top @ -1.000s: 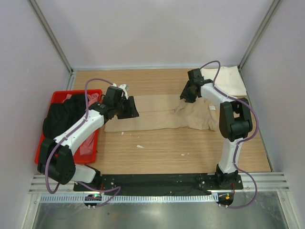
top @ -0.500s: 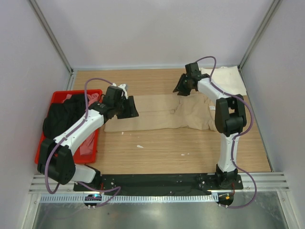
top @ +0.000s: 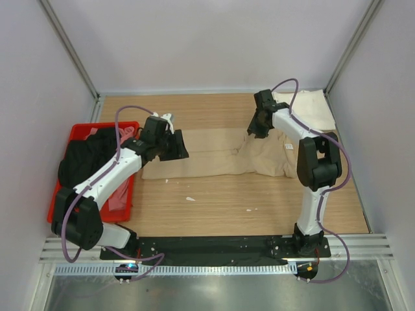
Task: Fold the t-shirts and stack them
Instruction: Fold the tshirt
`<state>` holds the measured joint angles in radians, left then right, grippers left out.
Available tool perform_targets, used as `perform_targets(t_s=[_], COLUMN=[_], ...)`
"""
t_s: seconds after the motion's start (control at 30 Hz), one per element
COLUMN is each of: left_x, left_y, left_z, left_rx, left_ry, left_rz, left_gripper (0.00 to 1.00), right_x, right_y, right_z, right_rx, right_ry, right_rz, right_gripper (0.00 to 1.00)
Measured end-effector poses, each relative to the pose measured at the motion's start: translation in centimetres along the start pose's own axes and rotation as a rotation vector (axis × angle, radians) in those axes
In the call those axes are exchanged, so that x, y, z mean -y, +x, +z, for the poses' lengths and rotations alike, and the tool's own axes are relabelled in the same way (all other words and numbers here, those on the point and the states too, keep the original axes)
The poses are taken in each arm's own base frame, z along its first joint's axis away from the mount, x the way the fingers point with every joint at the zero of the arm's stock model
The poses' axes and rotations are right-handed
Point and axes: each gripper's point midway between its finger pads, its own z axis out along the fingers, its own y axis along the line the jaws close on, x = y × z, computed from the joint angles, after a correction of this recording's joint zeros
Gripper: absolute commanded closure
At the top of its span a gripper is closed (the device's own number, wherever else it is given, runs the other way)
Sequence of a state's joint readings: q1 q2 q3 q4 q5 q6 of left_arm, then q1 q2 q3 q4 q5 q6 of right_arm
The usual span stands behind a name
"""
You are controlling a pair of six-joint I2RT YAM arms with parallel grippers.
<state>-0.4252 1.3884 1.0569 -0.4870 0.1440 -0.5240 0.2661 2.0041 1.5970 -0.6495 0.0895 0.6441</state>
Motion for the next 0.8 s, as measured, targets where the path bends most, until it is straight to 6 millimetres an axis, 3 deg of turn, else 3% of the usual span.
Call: perform_targets(t_s=[0.23,0.43,0.7,0.8], left_x=[-0.2,-0.5,-0.9,-0.9], left_y=[0.1,0.4,0.8,0.8], left_z=[0.4,0.9,1.6,1.6], left_rx=[-0.009,-0.023,-0.041,-0.041], left_ry=[-0.007,-0.018,-0.036,-0.036], left_rz=[-0.002,-0.004,-0.007,-0.007], left_gripper=[0.45,0.45,0.44,0.45], right_x=[-0.2,-2.7,-3.9,-4.7], right_y=[1.5,2.2,4.2,4.1], right_z=[0.1,0.5,4.3,4.5], right_rx=[-0.016,-0.011,-0.059,-0.061], right_ry=[-0.015,-0.081,-0.113,-0.152], right_rz=[-0.001,0.004,0.010,0.009], right_gripper=[0.64,0.67,0.68,0.68])
